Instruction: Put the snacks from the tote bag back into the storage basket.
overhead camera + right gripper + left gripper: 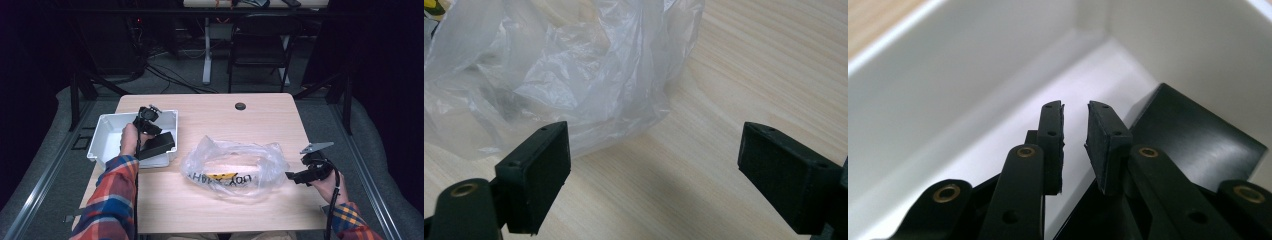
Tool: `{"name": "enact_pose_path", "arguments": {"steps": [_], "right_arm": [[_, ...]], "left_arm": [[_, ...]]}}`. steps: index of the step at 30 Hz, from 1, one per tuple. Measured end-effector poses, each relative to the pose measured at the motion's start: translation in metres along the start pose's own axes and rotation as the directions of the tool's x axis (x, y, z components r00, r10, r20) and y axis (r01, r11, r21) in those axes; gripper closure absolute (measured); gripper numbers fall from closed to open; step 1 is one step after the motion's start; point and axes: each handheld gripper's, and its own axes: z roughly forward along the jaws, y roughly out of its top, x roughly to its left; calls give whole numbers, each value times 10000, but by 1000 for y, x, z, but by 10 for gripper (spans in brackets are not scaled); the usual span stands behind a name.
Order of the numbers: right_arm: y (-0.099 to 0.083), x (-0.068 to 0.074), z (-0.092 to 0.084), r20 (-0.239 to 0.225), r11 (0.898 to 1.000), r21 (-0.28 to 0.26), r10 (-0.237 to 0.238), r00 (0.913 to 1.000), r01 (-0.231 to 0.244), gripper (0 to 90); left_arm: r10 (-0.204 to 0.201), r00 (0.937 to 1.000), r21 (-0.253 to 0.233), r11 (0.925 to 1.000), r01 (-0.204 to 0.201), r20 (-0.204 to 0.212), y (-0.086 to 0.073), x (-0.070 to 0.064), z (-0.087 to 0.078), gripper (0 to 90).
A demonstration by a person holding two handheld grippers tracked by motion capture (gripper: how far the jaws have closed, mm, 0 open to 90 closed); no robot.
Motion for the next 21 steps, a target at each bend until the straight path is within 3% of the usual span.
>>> {"name": "enact_pose_path", "arguments": {"steps": [7,17,21], "right_arm": [[0,0,-1,0,10000,-38,-7,10000,7,131],[1,1,-1,21,10000,-33,-34,10000,34,131],[1,2,-1,24,10000,-44,-30,10000,30,131]], "left_arm": [[307,9985,196,9993,-316,453,-1,-6,-3,780],[-133,9985,237,9996,120,539,-10,-7,-6,793],[-62,9983,240,9997,49,579,-11,-6,-7,794]]}}
